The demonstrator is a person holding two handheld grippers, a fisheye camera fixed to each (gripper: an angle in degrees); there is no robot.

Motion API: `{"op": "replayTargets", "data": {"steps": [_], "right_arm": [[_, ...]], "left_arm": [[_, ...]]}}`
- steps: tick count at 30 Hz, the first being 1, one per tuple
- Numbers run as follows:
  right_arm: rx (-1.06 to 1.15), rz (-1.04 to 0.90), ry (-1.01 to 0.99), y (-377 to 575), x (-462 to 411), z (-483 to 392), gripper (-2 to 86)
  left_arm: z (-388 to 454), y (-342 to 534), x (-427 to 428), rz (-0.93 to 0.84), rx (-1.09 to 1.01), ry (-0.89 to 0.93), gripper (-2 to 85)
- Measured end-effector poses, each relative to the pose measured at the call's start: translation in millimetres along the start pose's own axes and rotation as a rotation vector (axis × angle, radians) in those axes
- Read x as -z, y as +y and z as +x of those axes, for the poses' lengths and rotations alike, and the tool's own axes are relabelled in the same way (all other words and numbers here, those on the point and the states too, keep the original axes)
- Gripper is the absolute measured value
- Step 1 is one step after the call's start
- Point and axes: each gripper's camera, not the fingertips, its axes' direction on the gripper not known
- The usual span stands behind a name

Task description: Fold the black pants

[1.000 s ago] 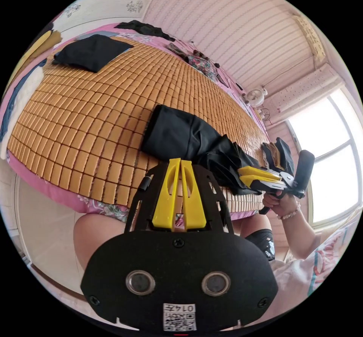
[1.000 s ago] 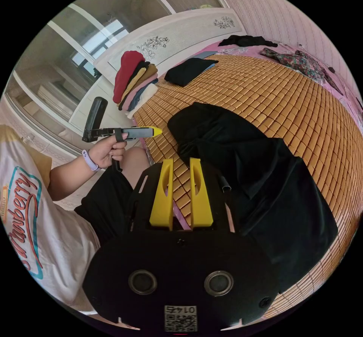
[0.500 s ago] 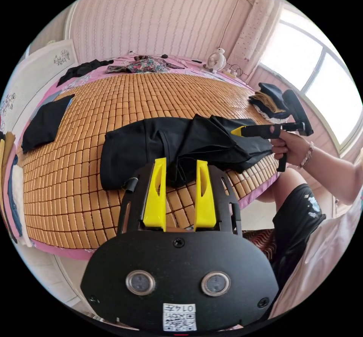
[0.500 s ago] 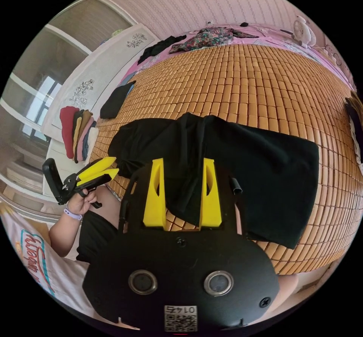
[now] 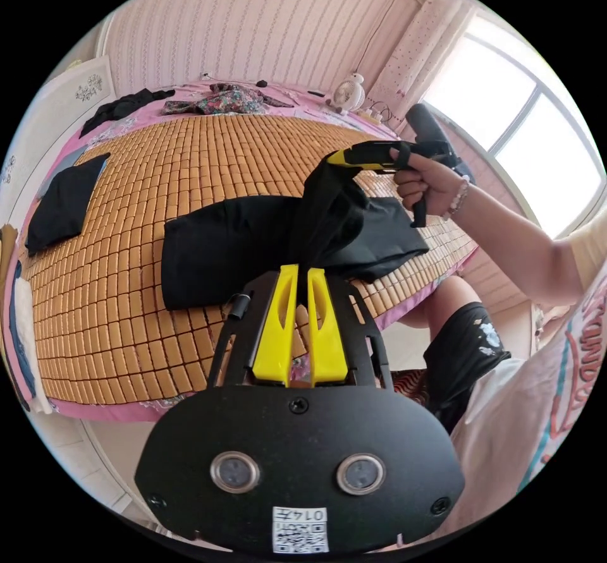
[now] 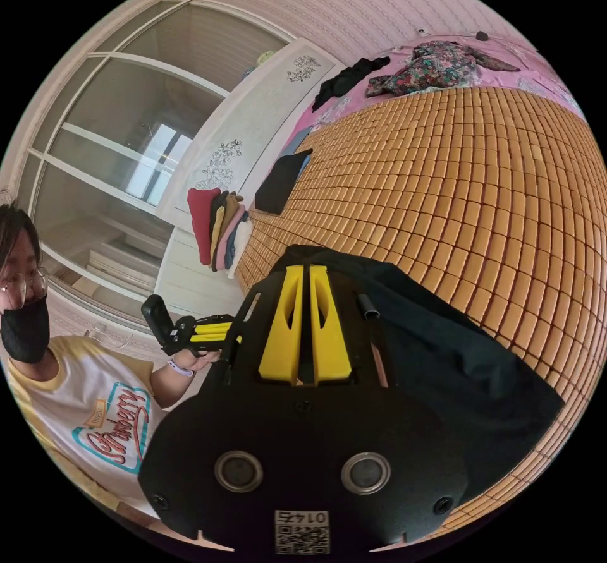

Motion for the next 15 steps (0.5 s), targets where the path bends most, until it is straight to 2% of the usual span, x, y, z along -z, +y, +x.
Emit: {"op": "replayTargets", "data": {"steps": [3, 8, 15], "right_arm": [[0.026, -0.071, -0.066, -43, -32, -14, 7.2], [-0.081, -0.133, -0.138, -73, -95, 2, 13.3], [-0.060, 0.032, -0.058, -37, -55, 23, 8.3]], "left_arm": [[-15, 8, 33, 0.059, 0.104, 0.013, 2.2], [-86, 38, 45, 0.077, 0.384, -0.120, 4.3], [-103, 52, 42, 0.073, 0.425, -0.093, 7.0]]}}
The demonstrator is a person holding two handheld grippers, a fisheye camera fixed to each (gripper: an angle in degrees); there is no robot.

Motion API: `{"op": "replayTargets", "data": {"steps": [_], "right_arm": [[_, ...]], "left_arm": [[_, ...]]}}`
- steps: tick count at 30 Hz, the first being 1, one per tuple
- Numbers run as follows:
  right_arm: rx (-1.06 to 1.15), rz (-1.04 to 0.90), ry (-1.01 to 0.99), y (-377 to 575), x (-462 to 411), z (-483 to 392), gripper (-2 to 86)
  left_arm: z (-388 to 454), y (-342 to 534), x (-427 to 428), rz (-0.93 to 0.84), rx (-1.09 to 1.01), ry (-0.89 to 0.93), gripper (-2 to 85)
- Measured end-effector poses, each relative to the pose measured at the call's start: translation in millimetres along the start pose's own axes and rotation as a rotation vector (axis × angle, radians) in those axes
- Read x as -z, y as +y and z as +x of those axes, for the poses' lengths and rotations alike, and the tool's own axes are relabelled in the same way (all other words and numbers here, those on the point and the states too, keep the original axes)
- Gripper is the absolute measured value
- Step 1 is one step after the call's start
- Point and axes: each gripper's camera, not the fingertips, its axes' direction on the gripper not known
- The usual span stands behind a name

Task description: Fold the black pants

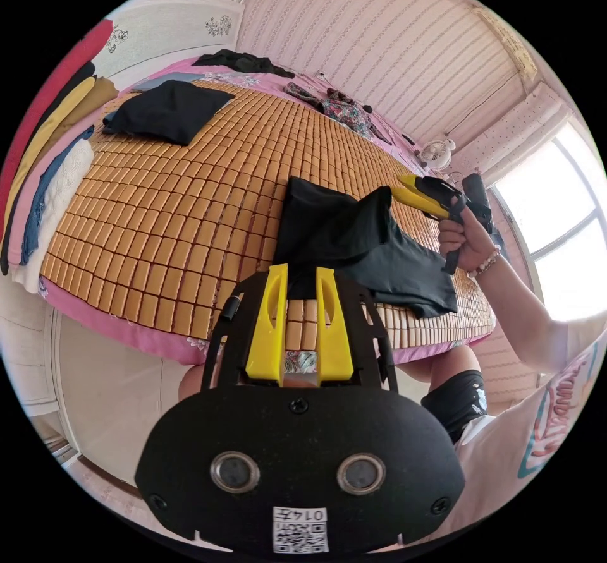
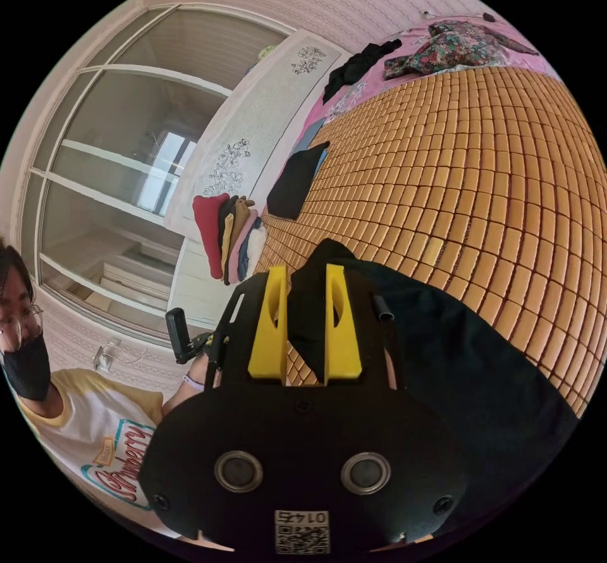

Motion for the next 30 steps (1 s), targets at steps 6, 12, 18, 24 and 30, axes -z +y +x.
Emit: {"op": "replayTargets", "data": {"steps": [6, 12, 18, 24, 30], "right_arm": [[-0.015, 0.025, 0.121, 37, 35, 13, 8.1], [0.054, -0.132, 0.259, 38, -11, 6, 8.4], [0.145, -0.267, 0.155, -9, -64, -16, 3.4], [0.270, -0.176, 0.044, -59, -91, -79, 5.6], [0.291, -0.135, 0.145, -23, -62, -75, 9.6]], "left_arm": [[37, -7, -13, 0.009, -0.176, -0.015, 7.7], [77, -14, -60, -0.106, -0.361, -0.154, 4.5], [80, -10, -72, -0.140, -0.369, -0.200, 1.1], [54, -15, -19, 0.006, -0.196, -0.083, -0.1], [26, -18, -12, 0.026, -0.110, -0.137, 1.3]]}}
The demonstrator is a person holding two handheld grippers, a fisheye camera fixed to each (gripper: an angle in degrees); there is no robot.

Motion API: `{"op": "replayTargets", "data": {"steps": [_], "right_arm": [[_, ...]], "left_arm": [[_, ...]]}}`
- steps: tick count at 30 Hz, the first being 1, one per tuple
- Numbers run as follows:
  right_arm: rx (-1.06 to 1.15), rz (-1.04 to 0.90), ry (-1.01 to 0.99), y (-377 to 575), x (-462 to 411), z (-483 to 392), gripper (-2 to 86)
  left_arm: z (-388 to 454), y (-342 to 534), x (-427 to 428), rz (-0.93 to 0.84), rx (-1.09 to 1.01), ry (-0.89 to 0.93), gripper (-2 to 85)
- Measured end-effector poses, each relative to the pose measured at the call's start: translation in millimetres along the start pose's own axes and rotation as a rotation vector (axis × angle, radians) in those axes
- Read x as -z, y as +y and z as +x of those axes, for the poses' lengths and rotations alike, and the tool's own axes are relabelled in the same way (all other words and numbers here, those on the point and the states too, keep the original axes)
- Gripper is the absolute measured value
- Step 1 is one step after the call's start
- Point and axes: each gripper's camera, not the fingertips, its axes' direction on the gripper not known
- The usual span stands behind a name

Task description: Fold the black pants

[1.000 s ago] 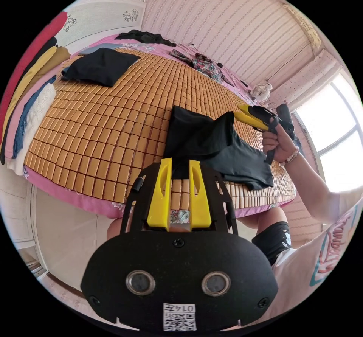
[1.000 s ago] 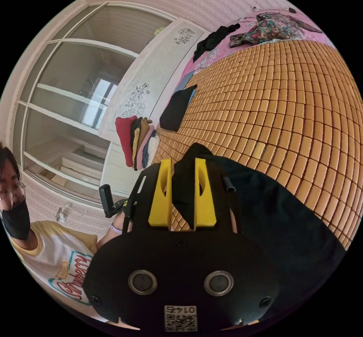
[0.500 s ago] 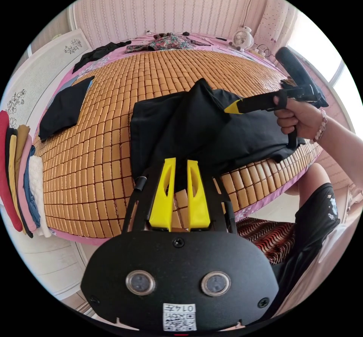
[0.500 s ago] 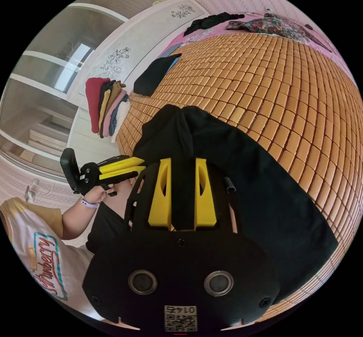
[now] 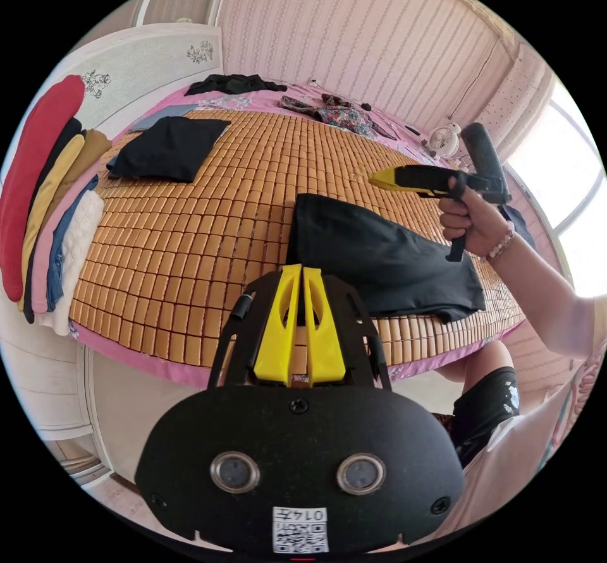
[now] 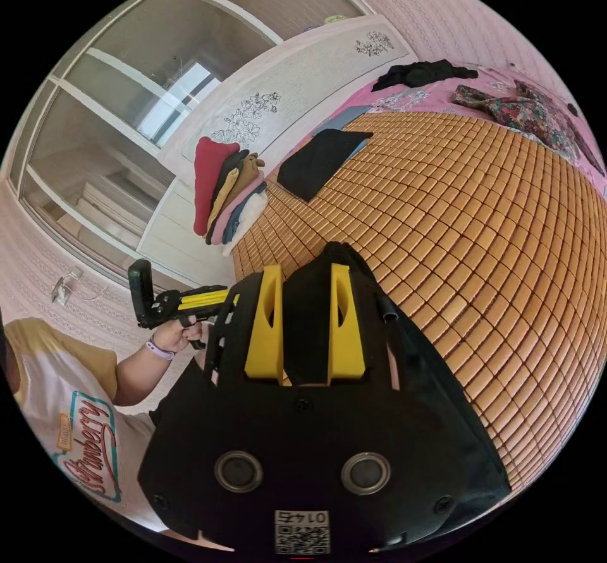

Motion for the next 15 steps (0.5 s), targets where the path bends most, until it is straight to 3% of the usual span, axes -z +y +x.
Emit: {"op": "replayTargets", "data": {"steps": [8, 11, 15], "right_arm": [[-0.271, -0.012, 0.496, 170, 93, -2, 8.1], [-0.325, -0.105, 0.538, 207, 95, -7, 6.1], [-0.237, -0.281, 0.592, 223, 73, -14, 3.3]], "left_arm": [[21, 0, -18, 0.019, -0.006, 0.050, 3.5], [46, -5, -33, -0.010, -0.077, 0.097, 4.0], [69, -11, -62, -0.057, -0.133, 0.079, 4.3]]}}
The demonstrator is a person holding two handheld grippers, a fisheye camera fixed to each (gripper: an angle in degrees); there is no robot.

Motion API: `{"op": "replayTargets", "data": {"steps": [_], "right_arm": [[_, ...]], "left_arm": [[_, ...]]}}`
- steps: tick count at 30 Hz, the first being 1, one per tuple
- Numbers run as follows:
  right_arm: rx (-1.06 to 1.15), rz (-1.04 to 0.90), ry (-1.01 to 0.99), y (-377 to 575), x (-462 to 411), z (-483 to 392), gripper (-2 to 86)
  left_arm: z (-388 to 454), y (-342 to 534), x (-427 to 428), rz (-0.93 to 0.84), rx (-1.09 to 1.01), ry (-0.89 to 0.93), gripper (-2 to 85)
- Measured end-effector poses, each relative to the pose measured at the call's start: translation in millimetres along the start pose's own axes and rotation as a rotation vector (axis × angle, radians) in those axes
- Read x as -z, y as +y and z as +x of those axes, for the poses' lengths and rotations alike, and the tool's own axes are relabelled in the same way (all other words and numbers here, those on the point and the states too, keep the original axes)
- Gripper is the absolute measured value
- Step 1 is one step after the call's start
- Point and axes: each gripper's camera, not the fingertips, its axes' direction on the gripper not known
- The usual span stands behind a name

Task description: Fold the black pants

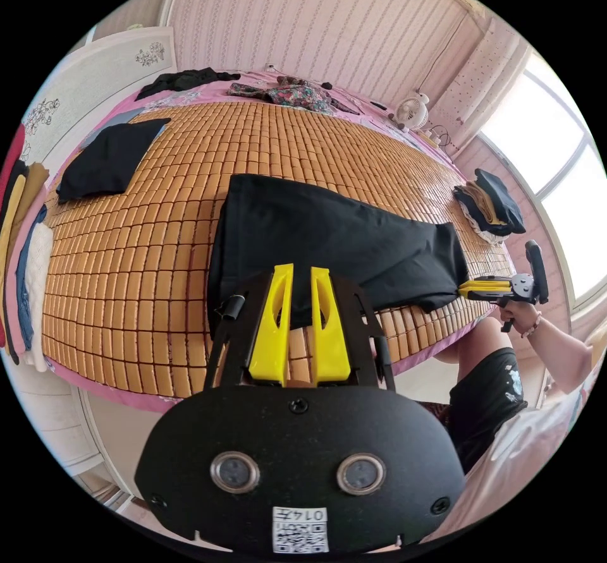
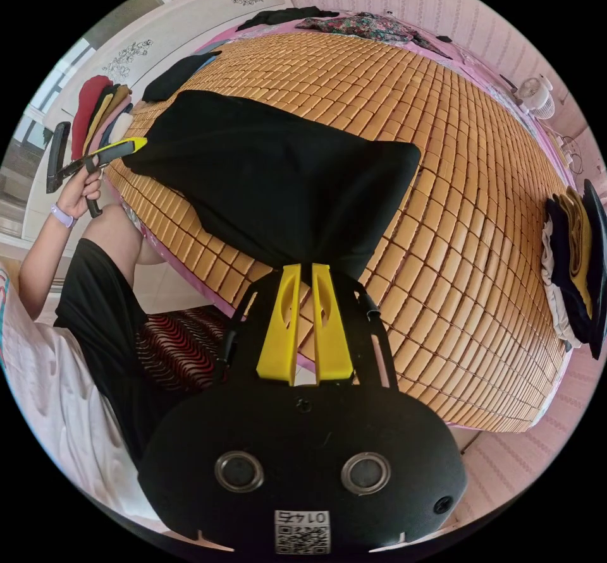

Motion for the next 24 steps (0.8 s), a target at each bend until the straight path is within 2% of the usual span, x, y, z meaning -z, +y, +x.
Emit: {"op": "replayTargets", "data": {"steps": [5, 8, 11, 13, 20, 24], "right_arm": [[0.040, 0.015, -0.003, 8, 3, -10, 2.0], [0.048, 0.039, 0.010, 15, 8, -19, 1.9], [-0.014, 0.033, -0.060, 18, 22, -17, 1.8], [-0.027, 0.099, -0.109, 23, 39, -17, 2.6], [0.180, 0.255, -0.127, 8, 62, -80, 5.8], [0.361, 0.212, -0.135, -21, 36, -139, 3.4]], "left_arm": [[13, -15, -47, -0.145, -0.121, -0.179, 4.4], [12, -18, -51, -0.140, -0.100, -0.167, 4.3], [11, -20, -46, -0.123, -0.034, -0.153, 4.3], [18, -20, -37, -0.097, -0.041, -0.169, 4.3], [49, -44, -42, -0.035, -0.140, -0.075, 4.3], [42, -76, -66, -0.043, -0.130, -0.074, 4.3]]}}
